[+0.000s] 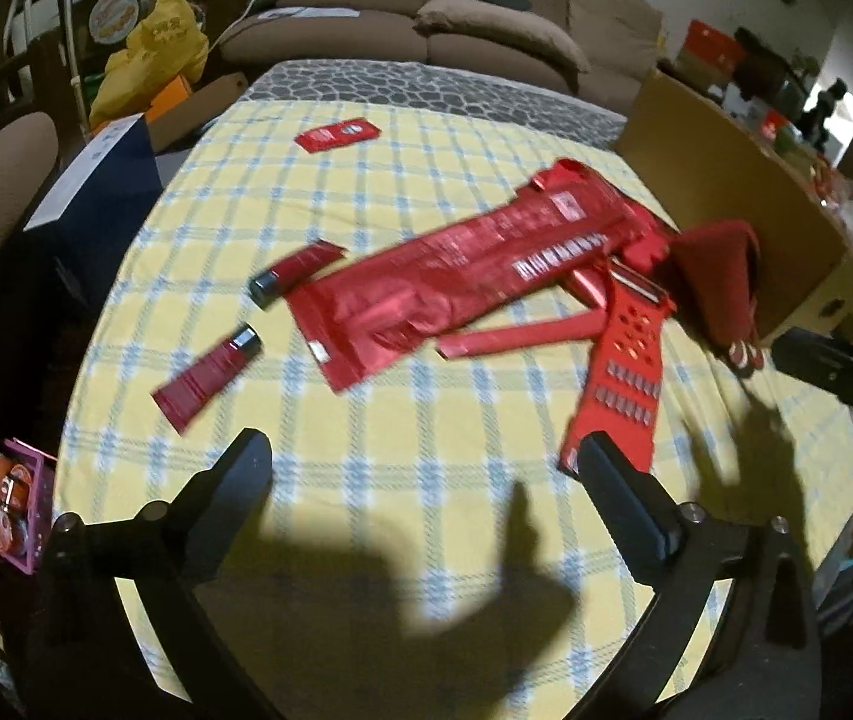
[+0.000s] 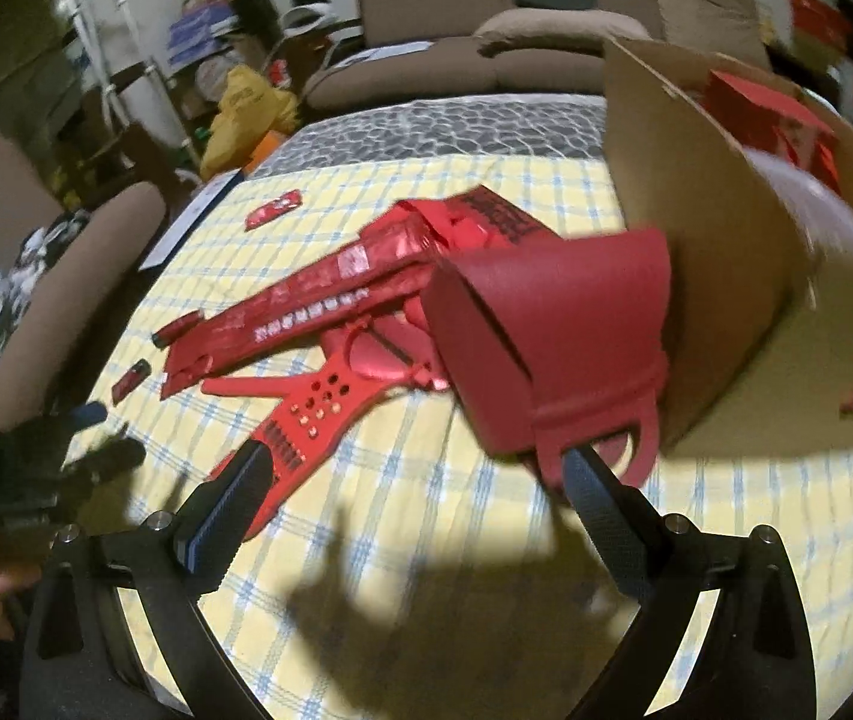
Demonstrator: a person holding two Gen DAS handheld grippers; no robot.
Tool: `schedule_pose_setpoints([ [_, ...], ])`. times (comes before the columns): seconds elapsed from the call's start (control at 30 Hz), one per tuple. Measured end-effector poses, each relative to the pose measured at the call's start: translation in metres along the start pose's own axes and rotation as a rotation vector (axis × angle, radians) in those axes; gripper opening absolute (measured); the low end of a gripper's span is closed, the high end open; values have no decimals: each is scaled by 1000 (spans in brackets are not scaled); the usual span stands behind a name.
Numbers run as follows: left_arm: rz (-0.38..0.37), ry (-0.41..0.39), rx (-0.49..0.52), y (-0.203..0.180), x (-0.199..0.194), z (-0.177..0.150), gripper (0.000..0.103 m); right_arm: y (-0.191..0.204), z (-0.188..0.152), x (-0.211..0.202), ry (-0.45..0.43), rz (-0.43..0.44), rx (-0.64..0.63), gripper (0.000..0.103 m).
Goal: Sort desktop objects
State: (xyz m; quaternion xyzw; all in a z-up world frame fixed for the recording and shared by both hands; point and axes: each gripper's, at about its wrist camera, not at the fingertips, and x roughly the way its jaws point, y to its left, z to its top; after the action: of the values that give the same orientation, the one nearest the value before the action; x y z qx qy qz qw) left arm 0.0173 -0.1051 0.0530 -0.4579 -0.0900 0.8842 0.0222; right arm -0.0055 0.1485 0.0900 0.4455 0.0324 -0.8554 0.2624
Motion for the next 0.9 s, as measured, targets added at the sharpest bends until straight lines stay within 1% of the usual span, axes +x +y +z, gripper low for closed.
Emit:
schedule_pose_setpoints([
  [0.1,22,-6,14,-8,0,-5,102,-2,-17,7,2,-20,42,99],
  [0.27,27,-6,30,-20,3,-13,103,-14,-37,18,9,-109,64,99],
  [0.4,32,1,48,-31,7,-18,103,-24,-39,20,12,-137,69,99],
  [0.47,42,-1,60,-36,9,-19,103,-26,-39,20,1,-160,60,102],
  [0.57,48,6,64,-38,13,-22,103,-29,-40,24,9,-185,48,102],
  [0.67,31,14,78,-41,14,-26,103,-29,-42,26,19,-186,47,103],
  [0.8,17,33,98,-52,21,-30,103,-27,-45,29,21,-209,29,103],
  [0.9,-1,31,107,-63,22,-32,103,-24,-47,31,18,-229,10,103],
])
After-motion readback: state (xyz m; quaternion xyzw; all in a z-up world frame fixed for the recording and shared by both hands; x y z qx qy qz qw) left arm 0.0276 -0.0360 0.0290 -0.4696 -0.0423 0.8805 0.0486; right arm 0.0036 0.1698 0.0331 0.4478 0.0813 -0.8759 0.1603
